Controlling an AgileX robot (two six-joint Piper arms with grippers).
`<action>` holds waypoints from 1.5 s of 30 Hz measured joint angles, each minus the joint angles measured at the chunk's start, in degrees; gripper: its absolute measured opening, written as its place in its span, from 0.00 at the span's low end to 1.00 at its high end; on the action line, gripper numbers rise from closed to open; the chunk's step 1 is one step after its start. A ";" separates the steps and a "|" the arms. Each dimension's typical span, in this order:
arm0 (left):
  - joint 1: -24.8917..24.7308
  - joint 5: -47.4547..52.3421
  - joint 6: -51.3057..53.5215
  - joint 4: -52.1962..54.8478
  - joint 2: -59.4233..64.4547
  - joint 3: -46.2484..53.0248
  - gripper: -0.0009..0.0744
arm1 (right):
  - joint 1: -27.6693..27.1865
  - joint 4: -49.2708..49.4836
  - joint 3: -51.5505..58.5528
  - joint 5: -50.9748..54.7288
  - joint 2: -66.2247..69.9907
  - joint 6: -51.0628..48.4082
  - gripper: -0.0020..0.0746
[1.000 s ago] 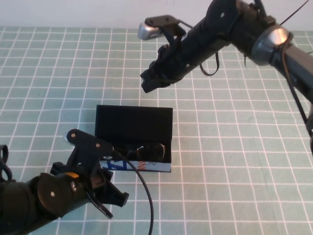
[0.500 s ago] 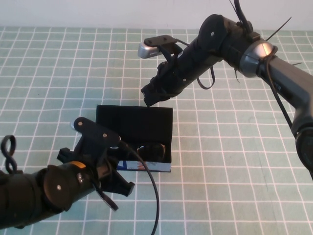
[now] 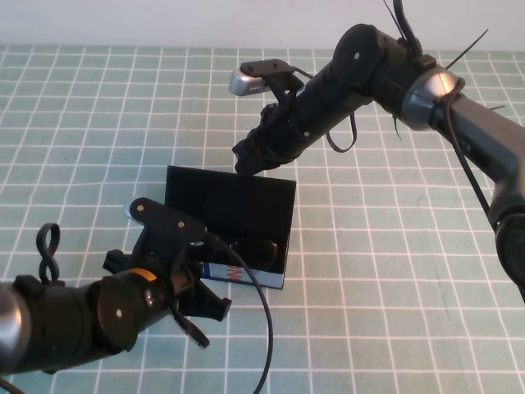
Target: Return glasses to glasses case
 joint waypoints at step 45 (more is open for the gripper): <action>2.57 41.55 37.04 6.34 -22.68 -0.10 0.01 | 4.03 4.89 3.87 8.12 -11.17 -8.27 0.01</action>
